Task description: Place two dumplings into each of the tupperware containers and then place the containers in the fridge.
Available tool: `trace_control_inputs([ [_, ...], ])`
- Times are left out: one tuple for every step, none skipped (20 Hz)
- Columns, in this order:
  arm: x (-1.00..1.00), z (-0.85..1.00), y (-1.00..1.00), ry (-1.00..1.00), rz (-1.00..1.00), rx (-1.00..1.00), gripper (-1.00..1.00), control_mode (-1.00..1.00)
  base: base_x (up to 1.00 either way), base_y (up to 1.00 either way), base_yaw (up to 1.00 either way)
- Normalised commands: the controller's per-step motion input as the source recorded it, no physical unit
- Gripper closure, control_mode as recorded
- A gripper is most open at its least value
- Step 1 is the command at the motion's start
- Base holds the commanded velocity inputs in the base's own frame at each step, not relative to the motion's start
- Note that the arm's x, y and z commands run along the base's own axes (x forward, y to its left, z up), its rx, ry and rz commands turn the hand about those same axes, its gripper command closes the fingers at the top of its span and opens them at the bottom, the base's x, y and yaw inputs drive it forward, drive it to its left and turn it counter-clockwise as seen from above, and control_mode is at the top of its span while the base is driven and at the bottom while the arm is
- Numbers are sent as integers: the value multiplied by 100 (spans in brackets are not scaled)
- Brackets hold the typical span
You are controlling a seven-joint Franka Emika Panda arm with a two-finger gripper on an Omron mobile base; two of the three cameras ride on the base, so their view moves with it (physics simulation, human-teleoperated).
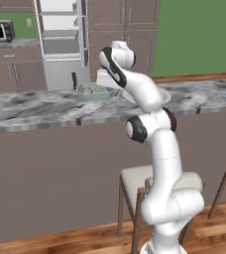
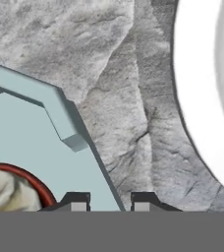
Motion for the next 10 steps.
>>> trace_control_inputs([
  [-81, 54, -41, 0, -10, 0, 100, -100, 0, 0, 0],
  [-72, 71, -31, 0, -12, 0, 100, -100, 0, 0, 0],
  [-91, 68, -21, 0, -16, 0, 100, -100, 0, 0, 0],
  [-97, 66, -21, 0, -17, 0, 100, -100, 0, 0, 0],
  [-100, 66, -11, 0, -19, 0, 100, -100, 0, 0, 0],
  [-100, 51, -9, 0, -19, 0, 100, -100, 0, 0, 0],
  [-100, 14, -11, -3, -19, 0, 100, -100, 0, 0, 0],
  [-100, 0, -12, -4, -18, 0, 100, -100, 0, 0, 0],
  [-100, 0, -12, -7, -18, 0, 100, -100, 0, 0, 0],
  [-74, 6, -4, -1, -13, 0, 100, -100, 0, 0, 0],
])
